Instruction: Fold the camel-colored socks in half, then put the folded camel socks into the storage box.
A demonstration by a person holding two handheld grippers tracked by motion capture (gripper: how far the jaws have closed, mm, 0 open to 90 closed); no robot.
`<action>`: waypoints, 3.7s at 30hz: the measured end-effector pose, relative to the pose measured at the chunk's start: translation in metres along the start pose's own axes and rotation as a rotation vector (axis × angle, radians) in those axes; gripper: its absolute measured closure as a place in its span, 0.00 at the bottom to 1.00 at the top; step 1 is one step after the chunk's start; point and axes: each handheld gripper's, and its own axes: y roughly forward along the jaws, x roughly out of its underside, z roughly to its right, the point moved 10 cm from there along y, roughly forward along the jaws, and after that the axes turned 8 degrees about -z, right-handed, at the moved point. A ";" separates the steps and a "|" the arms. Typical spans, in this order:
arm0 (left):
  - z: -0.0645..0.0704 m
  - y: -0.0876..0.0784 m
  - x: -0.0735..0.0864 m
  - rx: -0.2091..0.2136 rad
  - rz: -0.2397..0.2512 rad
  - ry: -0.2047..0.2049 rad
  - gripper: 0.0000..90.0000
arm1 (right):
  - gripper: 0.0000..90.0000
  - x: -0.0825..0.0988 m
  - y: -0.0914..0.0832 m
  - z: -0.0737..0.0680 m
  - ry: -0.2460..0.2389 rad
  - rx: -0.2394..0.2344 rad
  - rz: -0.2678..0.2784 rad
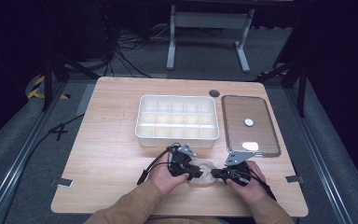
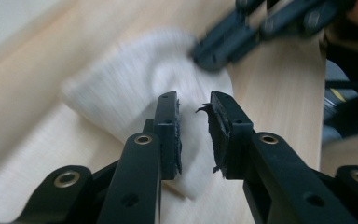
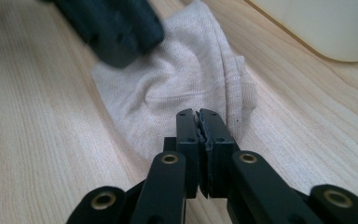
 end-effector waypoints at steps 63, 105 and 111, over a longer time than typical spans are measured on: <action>-0.016 -0.014 0.043 -0.099 -0.110 -0.066 0.67 | 0.98 -0.016 0.008 -0.004 -0.059 -0.022 -0.019; 0.001 -0.011 0.035 -0.001 -0.113 -0.060 0.98 | 0.99 -0.007 0.004 -0.004 -0.045 -0.037 -0.033; -0.001 -0.024 0.028 0.024 -0.048 -0.079 0.76 | 0.99 -0.007 0.006 -0.004 -0.032 -0.057 -0.034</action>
